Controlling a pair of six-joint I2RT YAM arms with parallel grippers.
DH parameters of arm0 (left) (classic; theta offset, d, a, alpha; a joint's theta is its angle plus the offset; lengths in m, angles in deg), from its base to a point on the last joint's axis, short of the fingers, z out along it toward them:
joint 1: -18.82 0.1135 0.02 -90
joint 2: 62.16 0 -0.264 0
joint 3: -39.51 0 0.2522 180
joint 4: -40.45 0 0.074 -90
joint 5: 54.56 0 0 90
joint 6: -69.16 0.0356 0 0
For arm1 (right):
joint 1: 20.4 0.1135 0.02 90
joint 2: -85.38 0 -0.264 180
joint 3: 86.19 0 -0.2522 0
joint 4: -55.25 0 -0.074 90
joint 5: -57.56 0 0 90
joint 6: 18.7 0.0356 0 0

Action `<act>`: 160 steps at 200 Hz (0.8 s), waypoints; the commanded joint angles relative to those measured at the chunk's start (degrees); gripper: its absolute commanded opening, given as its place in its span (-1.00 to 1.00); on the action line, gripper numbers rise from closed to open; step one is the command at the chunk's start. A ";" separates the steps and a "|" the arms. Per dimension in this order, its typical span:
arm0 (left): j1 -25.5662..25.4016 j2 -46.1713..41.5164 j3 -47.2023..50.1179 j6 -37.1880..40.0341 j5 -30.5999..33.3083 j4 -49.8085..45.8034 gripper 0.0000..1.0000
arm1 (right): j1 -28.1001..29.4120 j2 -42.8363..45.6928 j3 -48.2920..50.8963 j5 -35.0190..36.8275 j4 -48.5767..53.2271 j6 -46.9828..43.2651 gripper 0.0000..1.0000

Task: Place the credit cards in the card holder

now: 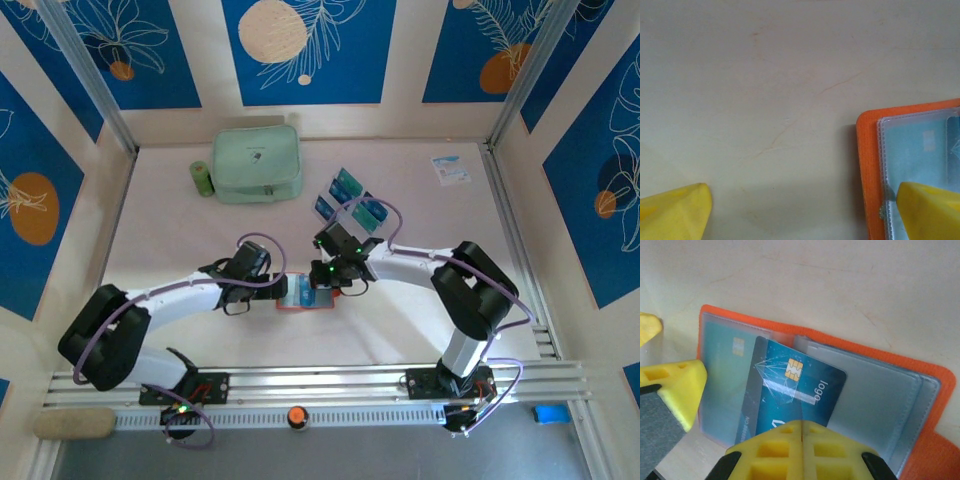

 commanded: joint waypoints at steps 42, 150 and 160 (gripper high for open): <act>-0.37 1.21 1.19 0.37 1.18 0.56 0.89 | 0.28 -4.32 -2.77 -1.58 0.31 -0.90 -1.00; -0.38 1.39 1.65 0.53 1.27 0.63 0.89 | 2.91 -9.17 -7.55 -4.18 1.05 -0.26 -1.00; -0.40 1.31 1.53 0.55 1.27 0.58 0.89 | 3.09 -8.60 -7.74 -4.15 1.31 -0.26 -1.00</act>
